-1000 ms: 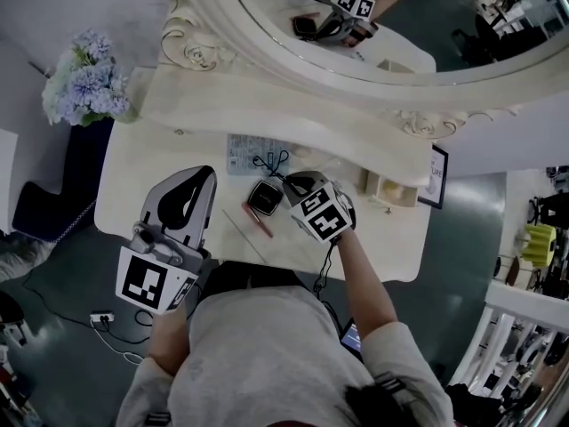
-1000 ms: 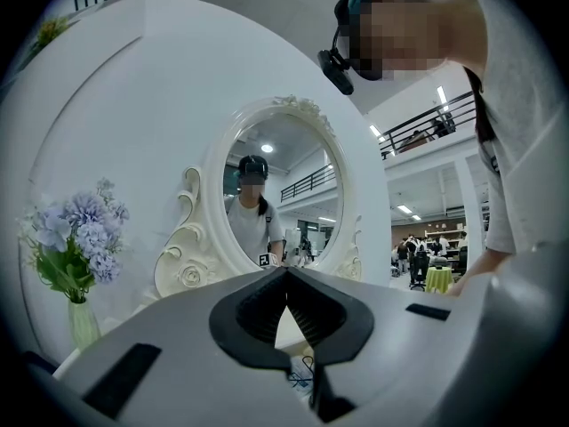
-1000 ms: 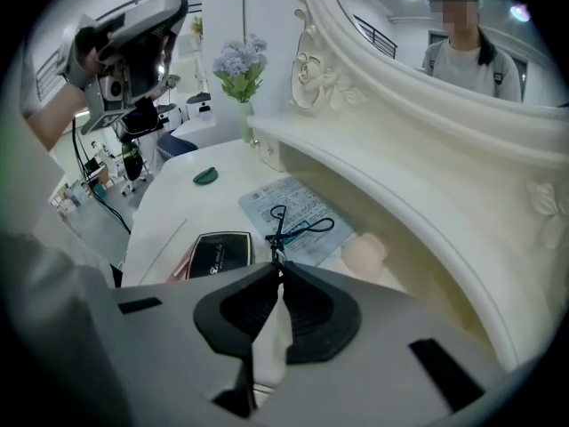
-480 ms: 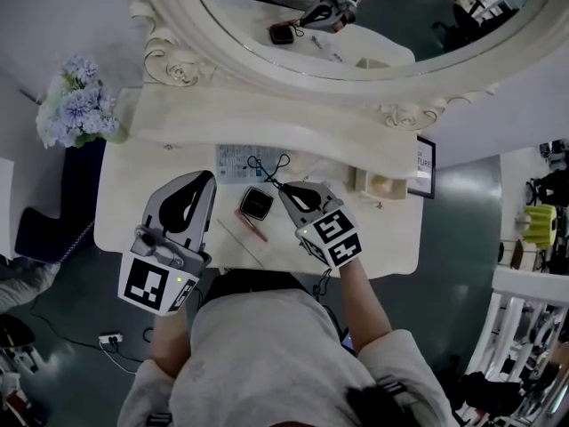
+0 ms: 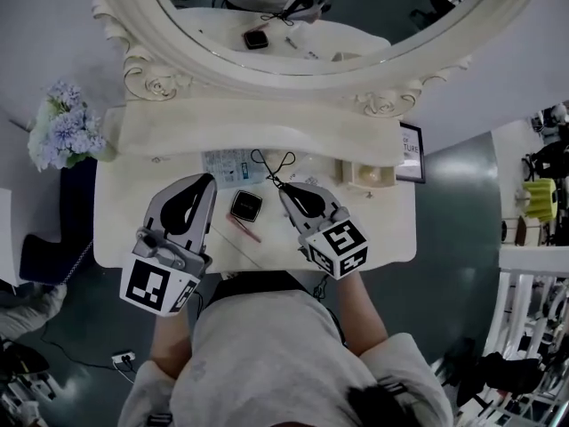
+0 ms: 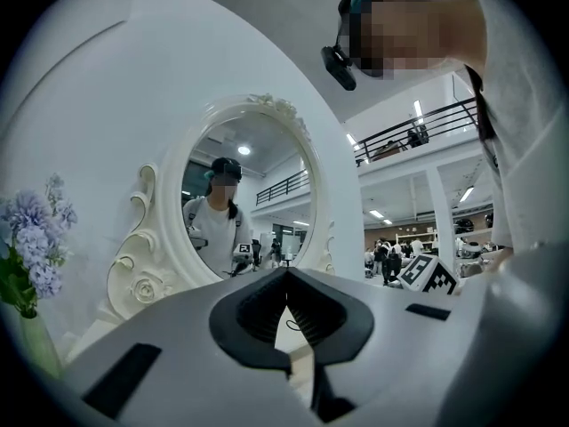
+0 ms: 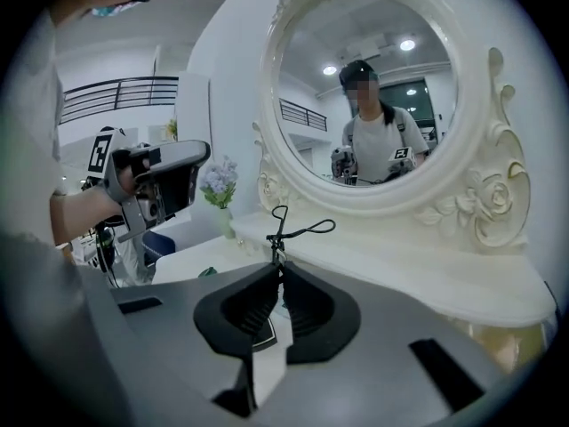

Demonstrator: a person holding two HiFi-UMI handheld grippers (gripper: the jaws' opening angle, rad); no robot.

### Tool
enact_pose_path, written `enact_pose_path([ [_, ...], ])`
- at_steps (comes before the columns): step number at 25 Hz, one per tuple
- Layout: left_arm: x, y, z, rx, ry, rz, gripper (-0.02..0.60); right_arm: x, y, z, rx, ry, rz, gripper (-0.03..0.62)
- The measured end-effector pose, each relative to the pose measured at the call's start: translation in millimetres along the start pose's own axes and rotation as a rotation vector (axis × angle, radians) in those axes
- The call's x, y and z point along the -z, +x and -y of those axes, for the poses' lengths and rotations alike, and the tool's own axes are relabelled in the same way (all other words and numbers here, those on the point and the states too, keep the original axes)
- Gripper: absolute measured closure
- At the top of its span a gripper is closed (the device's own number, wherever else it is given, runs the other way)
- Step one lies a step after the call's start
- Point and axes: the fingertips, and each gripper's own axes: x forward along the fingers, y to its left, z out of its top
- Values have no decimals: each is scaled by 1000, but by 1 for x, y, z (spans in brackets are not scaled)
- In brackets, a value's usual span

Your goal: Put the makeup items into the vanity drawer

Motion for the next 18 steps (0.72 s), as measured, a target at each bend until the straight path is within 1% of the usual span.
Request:
enact_pose_path([
  [6, -4, 12, 16, 50, 5, 10, 568, -8, -27, 16, 76, 22, 72, 563],
  [11, -4, 20, 27, 84, 5, 13, 568, -13, -52, 32, 150, 60, 130, 563],
  [18, -5, 35, 46, 142, 5, 19, 568, -9, -87, 56, 250, 104, 173, 563],
])
